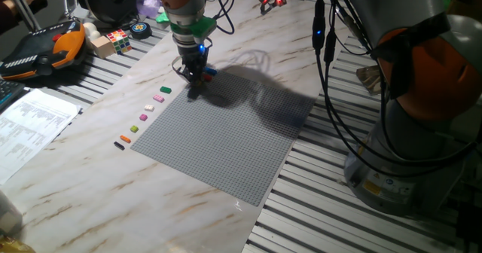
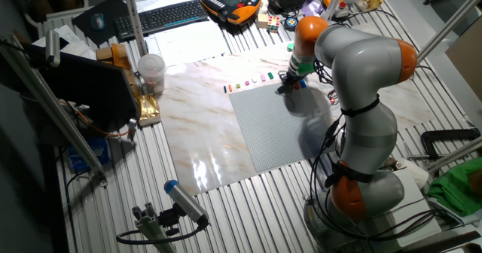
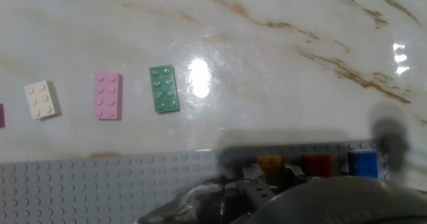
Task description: Build with small Lego blocks
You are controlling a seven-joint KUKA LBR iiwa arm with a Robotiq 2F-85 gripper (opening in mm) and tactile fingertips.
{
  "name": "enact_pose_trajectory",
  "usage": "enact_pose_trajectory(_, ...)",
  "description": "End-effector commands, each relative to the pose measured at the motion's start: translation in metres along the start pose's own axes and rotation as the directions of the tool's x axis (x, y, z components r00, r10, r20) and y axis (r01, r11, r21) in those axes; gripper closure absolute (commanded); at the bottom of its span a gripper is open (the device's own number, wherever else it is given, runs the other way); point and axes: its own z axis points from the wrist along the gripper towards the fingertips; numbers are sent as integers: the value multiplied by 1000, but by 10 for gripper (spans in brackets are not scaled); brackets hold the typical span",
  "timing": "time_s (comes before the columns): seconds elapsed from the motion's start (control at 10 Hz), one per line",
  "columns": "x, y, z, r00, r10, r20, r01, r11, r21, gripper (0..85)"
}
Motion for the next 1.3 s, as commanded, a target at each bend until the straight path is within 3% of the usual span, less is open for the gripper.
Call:
enact_pose_trajectory(0.0, 0, 0, 0, 1000, 0, 0, 0, 1000, 0, 843)
enact_pose_trajectory(1.2, -4, 0, 4, 1000, 4, -4, -4, 1000, 5, 843)
